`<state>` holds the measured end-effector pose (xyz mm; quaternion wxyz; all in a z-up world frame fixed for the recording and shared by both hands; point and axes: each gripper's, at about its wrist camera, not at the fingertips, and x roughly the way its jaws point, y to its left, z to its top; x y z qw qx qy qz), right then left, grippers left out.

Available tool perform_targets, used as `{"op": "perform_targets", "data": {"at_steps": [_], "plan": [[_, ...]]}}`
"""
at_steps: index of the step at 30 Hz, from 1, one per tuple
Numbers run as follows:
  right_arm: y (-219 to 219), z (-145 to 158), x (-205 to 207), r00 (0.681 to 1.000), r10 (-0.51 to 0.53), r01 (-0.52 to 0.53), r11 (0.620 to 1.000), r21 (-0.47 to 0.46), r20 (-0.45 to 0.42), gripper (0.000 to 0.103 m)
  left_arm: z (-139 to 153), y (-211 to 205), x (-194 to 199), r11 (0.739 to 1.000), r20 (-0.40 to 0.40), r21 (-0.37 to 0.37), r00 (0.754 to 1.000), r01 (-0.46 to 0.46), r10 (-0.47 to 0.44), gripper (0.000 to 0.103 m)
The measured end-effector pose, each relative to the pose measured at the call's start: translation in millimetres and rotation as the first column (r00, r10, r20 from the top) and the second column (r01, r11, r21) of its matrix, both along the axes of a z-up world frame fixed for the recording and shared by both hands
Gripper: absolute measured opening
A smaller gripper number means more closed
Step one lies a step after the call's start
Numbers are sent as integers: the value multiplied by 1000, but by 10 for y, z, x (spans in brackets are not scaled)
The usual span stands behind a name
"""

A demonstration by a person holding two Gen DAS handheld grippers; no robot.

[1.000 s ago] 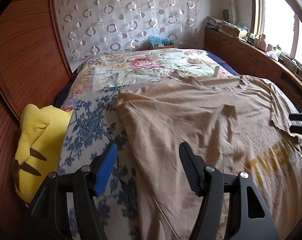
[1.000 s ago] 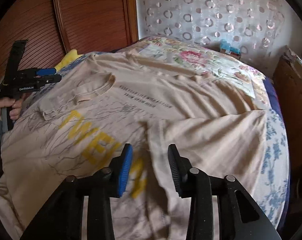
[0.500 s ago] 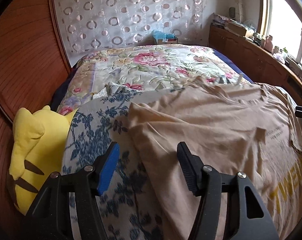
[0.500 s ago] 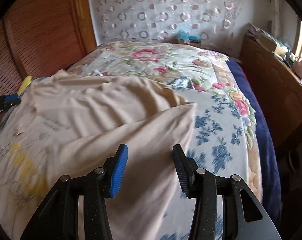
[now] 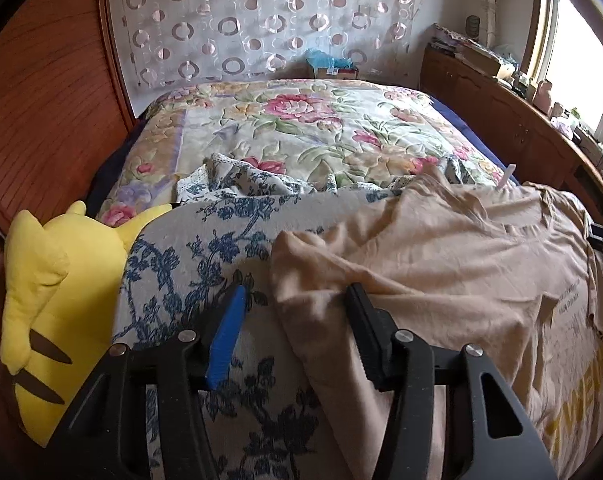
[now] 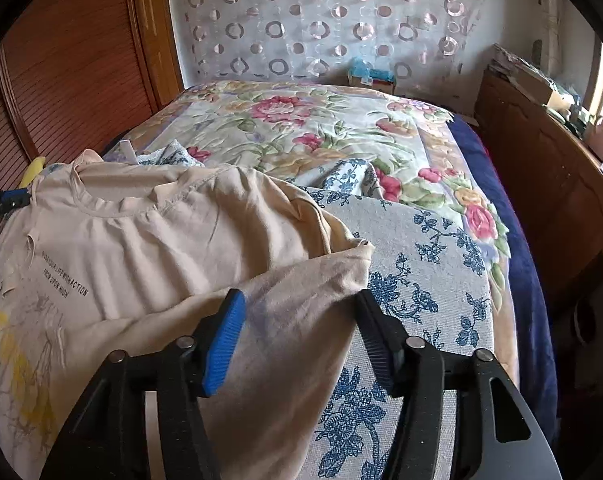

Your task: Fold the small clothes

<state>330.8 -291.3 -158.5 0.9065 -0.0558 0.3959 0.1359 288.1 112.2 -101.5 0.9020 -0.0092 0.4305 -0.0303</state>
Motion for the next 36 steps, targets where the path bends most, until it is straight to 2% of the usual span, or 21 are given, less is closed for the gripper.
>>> {"op": "perform_targets", "data": {"at_steps": [5, 6, 8, 13, 14, 16, 19, 21, 22, 24, 28, 36], "plan": [[-34, 4, 40, 1000, 4, -4, 1000, 8, -3, 67, 9, -19, 99, 1000, -10, -9, 1000, 3, -3, 52], [-31, 5, 35, 1000, 4, -4, 1000, 7, -3, 67, 15, -19, 107, 1000, -4, -20, 1000, 8, -8, 39], [-30, 7, 39, 1000, 6, -6, 1000, 10, -3, 67, 19, -1, 124, 999, -4, -43, 1000, 17, -17, 26], [-42, 15, 153, 1000, 15, -15, 1000, 2, -8, 69, 32, -33, 138, 998, -11, -54, 1000, 28, -29, 17], [-34, 21, 183, 1000, 23, -23, 1000, -2, -14, 69, 37, -43, 131, 998, -13, -57, 999, 31, -32, 11], [-20, 24, 215, 999, 41, -41, 999, 0, -15, 68, 61, -75, 110, 997, -17, -63, 999, 41, -42, 7], [27, 44, 226, 997, 74, -74, 997, 8, -16, 46, 160, -152, 3, 996, 5, -65, 998, 64, -64, 6], [90, 58, 205, 994, 105, -104, 994, 17, -28, 19, 243, -209, -113, 994, 28, -71, 997, 79, -77, 6], [130, 61, 186, 993, 112, -112, 994, 7, -35, 13, 279, -226, -165, 994, 38, -73, 996, 86, -83, 6], [205, 91, 103, 990, 139, -139, 990, -1, -24, 10, 377, -288, -320, 992, 65, -74, 993, 104, -99, 6], [172, 301, -167, 988, 142, -145, 988, 50, 60, 9, 587, -381, -717, 988, 129, -77, 984, 133, -123, 6], [-90, 779, -1009, 964, 137, -169, 977, 128, 226, 9, 882, -374, -1413, 986, 226, -86, 966, 145, -123, 6]]}}
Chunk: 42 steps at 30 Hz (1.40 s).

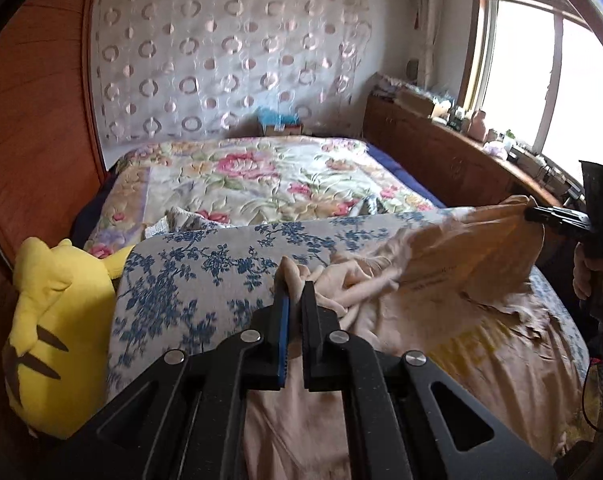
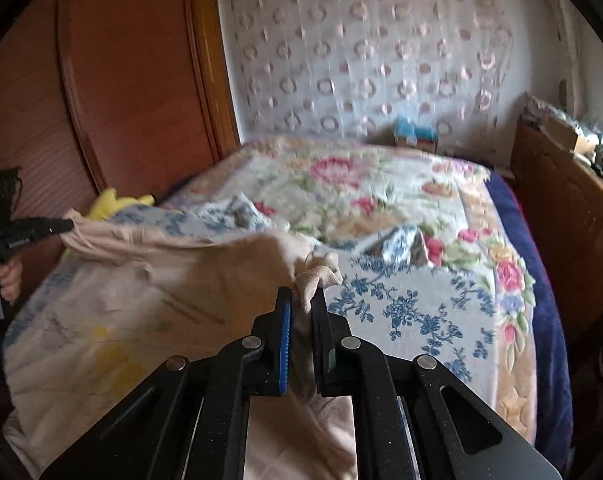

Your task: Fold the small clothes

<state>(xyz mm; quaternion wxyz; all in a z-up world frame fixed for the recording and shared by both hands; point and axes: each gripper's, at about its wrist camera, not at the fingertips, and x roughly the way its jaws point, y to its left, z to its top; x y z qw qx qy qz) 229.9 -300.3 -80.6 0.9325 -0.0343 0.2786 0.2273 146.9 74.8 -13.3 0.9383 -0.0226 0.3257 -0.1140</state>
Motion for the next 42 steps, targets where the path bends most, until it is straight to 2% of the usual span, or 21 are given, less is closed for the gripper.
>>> {"op": "perform_targets", "data": {"at_steps": [4, 12, 16, 21, 27, 34, 37, 39, 40, 41, 42], "plan": [[-184, 29, -465, 999, 18, -18, 1000, 26, 31, 9, 25, 53, -326, 1000, 27, -12, 1000, -13, 13, 5], [-406, -177, -1187, 999, 14, -14, 1000, 25, 31, 9, -2, 188, -1118, 998, 83, -38, 995, -51, 54, 5], [-525, -339, -1554, 1000, 0, 1, 999, 51, -13, 9, -113, 256, -1477, 996, 66, -41, 995, -76, 79, 5], [-649, -417, -1937, 998, -27, 31, 997, 66, -62, 9, -141, 275, -1666, 996, 46, -33, 996, -79, 81, 5], [-666, -229, -2003, 996, -11, 18, 997, 75, -90, 9, -2, 327, -1831, 996, 75, -60, 994, -69, 74, 5], [-637, -296, -2018, 989, -12, 13, 1000, 9, -150, 9, -151, 302, -1828, 998, 23, -30, 998, -56, 57, 6], [-559, -350, -2002, 986, -28, 21, 999, -42, -166, 9, -193, 307, -1814, 997, 21, 8, 996, -83, 83, 15], [-527, -311, -1985, 986, -33, 23, 997, -68, -162, 9, -169, 337, -1821, 995, 40, 19, 994, -99, 98, 29], [-499, -297, -1967, 987, -30, 18, 997, -74, -158, 12, -151, 361, -1821, 995, 50, 13, 994, -98, 97, 34], [-491, -262, -1949, 989, -34, 22, 996, -87, -147, 17, -132, 388, -1816, 995, 59, 2, 994, -97, 97, 44], [-487, -221, -1944, 990, -41, 28, 995, -98, -136, 24, -125, 408, -1803, 995, 65, -2, 993, -97, 97, 49]]}}
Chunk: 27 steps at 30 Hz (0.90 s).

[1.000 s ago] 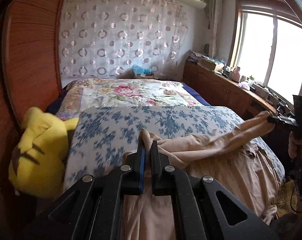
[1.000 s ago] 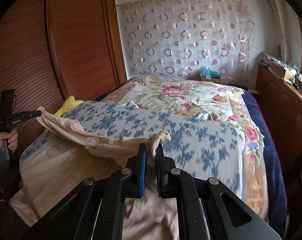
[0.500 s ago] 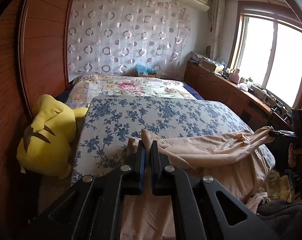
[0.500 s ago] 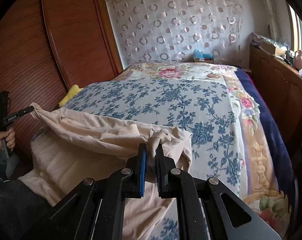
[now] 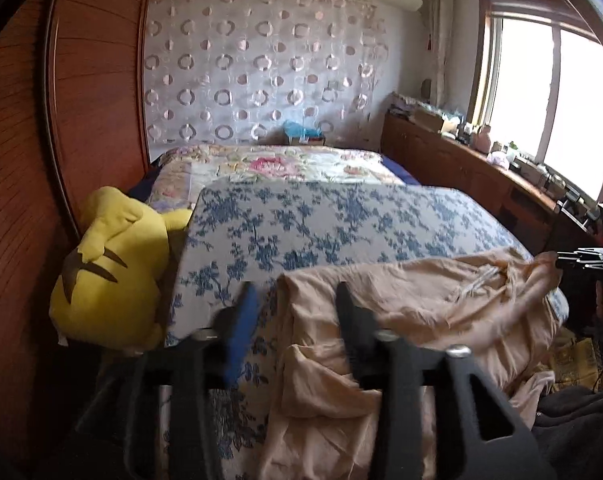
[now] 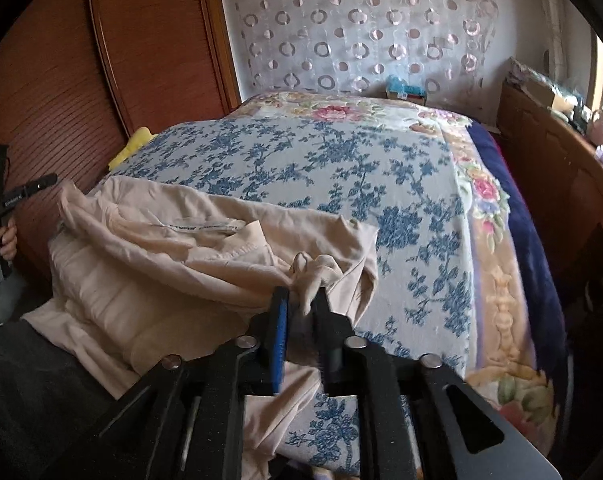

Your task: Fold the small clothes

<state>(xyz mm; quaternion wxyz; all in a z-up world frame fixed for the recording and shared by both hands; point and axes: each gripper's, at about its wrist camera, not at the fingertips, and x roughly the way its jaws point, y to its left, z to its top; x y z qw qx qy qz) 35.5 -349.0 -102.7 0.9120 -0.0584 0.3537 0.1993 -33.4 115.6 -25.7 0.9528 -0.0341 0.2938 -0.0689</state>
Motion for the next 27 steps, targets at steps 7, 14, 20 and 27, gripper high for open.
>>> {"op": "perform_targets", "data": {"at_steps": [7, 14, 20, 27], "plan": [[-80, 90, 179, 998, -50, 51, 998, -25, 38, 53, -81, 53, 299, 1000, -33, 22, 999, -8, 8, 73], [51, -247, 614, 998, -62, 62, 998, -21, -13, 54, -322, -25, 714, 997, -111, 78, 994, -5, 14, 73], [142, -418, 922, 996, -63, 62, 998, -26, -69, 54, -520, -89, 1041, 993, -193, 107, 981, 39, -18, 73], [144, -477, 1040, 995, -63, 62, 998, -10, -80, 54, -694, -51, 1240, 996, -249, 89, 968, 28, -5, 73]]}}
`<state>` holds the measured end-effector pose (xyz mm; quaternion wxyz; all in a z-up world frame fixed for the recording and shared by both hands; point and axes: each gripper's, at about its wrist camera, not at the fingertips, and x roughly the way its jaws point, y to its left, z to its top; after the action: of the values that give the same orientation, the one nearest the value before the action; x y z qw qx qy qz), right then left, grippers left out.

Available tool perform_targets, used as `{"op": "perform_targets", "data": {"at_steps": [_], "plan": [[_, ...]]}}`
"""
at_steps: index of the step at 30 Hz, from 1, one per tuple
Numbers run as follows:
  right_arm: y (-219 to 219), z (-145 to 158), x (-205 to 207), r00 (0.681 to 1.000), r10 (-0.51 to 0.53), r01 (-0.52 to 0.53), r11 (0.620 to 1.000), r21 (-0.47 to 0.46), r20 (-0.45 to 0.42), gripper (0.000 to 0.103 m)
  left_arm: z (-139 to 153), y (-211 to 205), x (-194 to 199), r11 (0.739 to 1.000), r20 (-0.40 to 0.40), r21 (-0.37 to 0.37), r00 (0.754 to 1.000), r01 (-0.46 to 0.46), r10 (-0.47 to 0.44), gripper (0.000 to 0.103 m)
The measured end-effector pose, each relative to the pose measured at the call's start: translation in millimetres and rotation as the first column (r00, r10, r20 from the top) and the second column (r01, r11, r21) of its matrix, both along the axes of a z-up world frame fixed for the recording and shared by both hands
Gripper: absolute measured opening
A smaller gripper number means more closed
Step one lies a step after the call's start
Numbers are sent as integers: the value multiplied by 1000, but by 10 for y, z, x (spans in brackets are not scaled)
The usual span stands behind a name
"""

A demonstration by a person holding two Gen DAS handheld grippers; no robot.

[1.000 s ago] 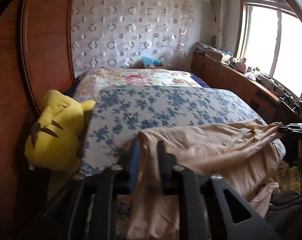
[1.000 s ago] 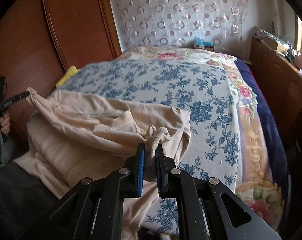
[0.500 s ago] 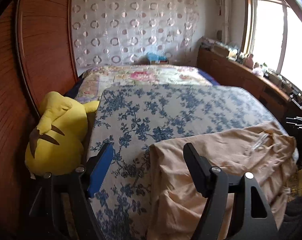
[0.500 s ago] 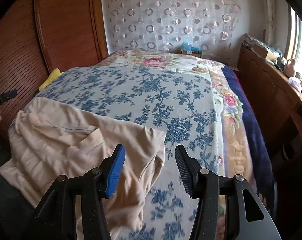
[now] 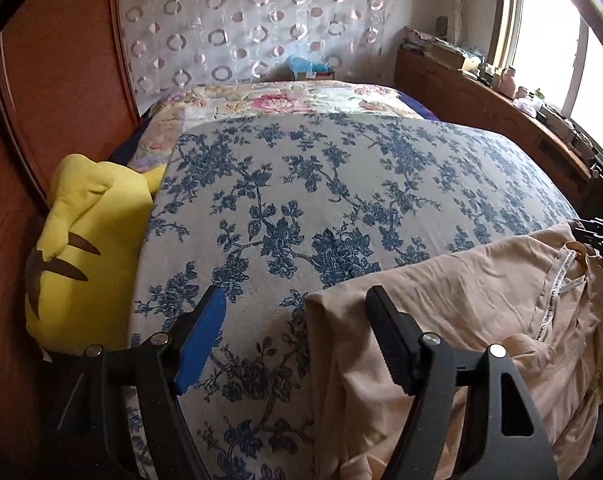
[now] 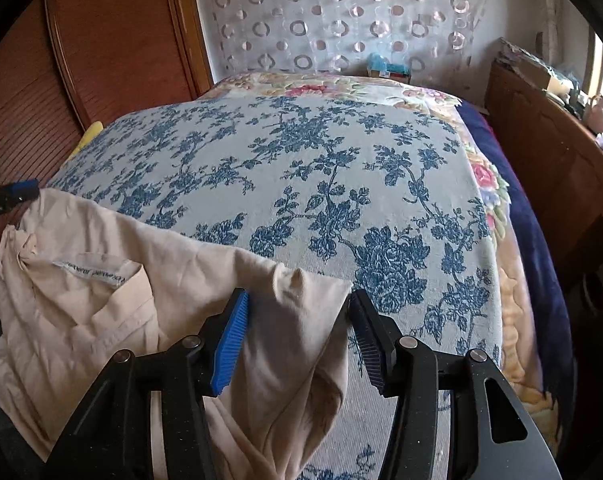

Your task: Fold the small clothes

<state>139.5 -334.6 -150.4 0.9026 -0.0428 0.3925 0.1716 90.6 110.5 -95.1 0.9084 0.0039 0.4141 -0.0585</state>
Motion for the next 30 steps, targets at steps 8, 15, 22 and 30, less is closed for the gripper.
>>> {"op": "perform_targets", "data": {"at_steps": [8, 15, 22, 30], "plan": [[22, -65, 28, 1000, 2, -2, 1000, -13, 7, 56, -134, -28, 100, 1000, -48, 10, 999, 9, -9, 73], [15, -72, 31, 1000, 2, -2, 1000, -14, 7, 56, -152, 5, 92, 1000, -44, -11, 999, 7, -7, 73], [25, -92, 63, 1000, 22, -22, 999, -25, 2, 56, -106, -71, 79, 998, -51, -24, 997, 59, -61, 46], [70, -74, 60, 995, 97, -96, 995, 25, -29, 16, -71, -122, 51, 995, -81, -38, 993, 87, -90, 30]]}}
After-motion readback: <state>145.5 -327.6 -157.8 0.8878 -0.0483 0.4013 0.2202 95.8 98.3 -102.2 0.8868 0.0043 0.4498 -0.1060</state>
